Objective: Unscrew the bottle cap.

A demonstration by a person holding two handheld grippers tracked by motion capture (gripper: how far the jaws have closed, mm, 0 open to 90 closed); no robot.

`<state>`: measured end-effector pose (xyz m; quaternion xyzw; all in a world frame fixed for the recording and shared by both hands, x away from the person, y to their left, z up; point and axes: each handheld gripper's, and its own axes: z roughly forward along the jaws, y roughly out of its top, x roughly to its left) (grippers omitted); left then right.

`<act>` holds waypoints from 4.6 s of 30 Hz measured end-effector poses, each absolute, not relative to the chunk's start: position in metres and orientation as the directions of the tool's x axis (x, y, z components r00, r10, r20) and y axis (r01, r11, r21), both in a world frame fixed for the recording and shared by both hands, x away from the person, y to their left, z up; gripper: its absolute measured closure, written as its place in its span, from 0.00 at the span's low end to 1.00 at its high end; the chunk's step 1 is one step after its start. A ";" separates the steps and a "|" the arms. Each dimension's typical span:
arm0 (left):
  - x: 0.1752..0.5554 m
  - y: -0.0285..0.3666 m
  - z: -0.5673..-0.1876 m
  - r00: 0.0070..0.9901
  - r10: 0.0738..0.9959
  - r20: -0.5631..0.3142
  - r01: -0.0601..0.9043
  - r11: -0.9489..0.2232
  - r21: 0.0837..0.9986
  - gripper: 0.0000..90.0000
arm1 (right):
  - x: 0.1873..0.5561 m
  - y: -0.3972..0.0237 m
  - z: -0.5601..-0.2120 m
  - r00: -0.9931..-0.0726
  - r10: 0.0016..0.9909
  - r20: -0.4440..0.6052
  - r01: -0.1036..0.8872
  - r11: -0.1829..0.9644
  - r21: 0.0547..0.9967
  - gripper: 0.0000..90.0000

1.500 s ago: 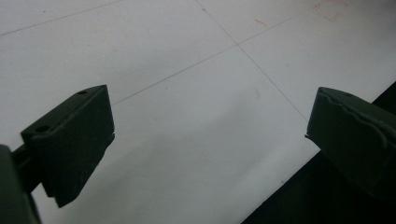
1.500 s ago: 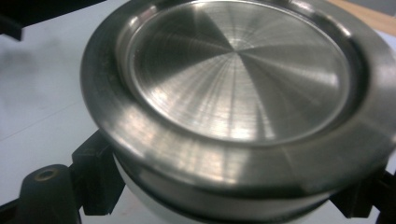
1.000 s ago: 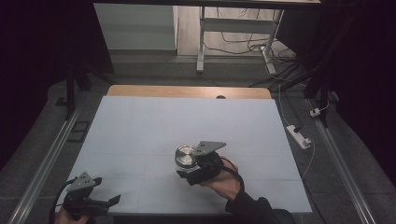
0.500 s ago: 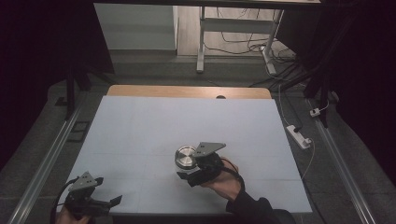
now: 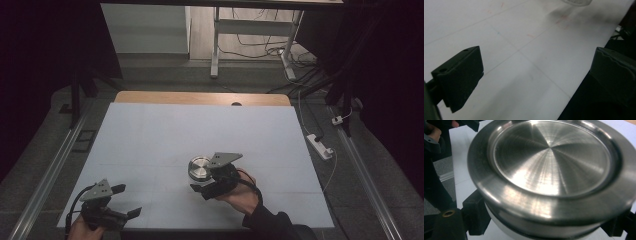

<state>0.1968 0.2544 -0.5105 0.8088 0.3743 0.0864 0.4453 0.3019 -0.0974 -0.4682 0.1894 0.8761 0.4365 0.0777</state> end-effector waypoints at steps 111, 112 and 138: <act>0.312 0.104 -0.437 0.981 0.185 -0.055 0.148 -0.542 0.827 0.21 | 0.301 -0.097 -0.471 -0.956 0.292 0.034 0.204 0.574 0.793 0.17; 0.311 0.101 -0.437 0.973 0.225 -0.056 0.171 -0.535 0.828 0.22 | 0.302 -0.098 -0.471 -0.948 0.315 0.038 0.220 0.566 0.795 0.17; 0.314 0.104 -0.438 0.993 0.102 -0.051 0.100 -0.571 0.815 0.21 | 0.297 -0.095 -0.471 -0.959 0.281 0.046 0.205 0.571 0.795 0.17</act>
